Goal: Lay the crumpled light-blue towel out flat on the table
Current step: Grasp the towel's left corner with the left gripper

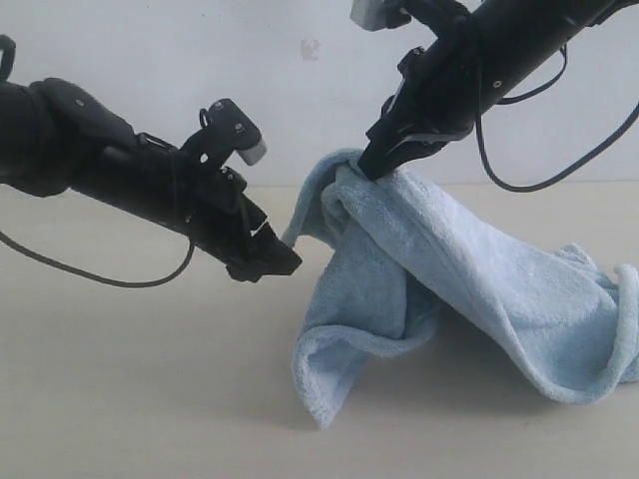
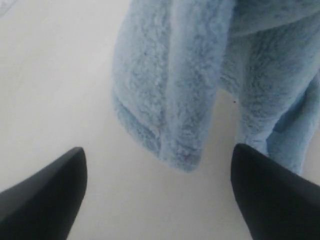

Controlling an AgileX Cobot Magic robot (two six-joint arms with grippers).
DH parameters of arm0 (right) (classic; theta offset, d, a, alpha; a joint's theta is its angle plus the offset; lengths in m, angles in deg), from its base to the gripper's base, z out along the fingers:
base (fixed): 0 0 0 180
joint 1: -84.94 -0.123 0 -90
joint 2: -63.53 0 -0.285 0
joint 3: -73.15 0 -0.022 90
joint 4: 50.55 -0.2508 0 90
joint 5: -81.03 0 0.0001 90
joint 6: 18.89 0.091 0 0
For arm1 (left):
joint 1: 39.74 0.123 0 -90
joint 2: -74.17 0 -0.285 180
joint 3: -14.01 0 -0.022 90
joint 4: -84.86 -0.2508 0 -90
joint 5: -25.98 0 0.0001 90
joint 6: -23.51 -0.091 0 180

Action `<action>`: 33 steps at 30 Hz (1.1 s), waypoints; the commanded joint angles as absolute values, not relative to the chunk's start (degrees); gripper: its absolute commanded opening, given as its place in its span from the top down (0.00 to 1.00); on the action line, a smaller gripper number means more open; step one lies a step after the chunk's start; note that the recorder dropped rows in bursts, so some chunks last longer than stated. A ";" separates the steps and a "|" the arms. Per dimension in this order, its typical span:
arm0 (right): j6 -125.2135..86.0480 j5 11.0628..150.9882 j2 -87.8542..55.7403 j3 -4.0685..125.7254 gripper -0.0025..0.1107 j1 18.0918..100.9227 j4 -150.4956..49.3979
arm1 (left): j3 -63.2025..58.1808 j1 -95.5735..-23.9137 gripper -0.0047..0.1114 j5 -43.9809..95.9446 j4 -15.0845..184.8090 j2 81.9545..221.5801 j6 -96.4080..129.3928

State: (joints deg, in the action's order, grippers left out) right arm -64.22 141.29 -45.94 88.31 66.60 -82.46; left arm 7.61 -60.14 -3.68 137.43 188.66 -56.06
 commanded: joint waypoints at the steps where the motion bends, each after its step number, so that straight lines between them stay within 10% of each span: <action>1: -64.86 141.49 -45.77 88.61 0.98 66.54 -83.74 | 7.33 -61.50 0.32 0.28 138.36 191.41 -56.49; 27: -65.64 141.70 -45.77 88.61 0.98 66.54 -84.50 | 7.33 -63.80 0.32 7.62 144.70 188.09 -57.14; 33: -65.47 141.70 -45.77 88.61 0.98 66.54 -84.50 | 7.33 -63.80 0.58 8.41 145.66 189.26 -57.14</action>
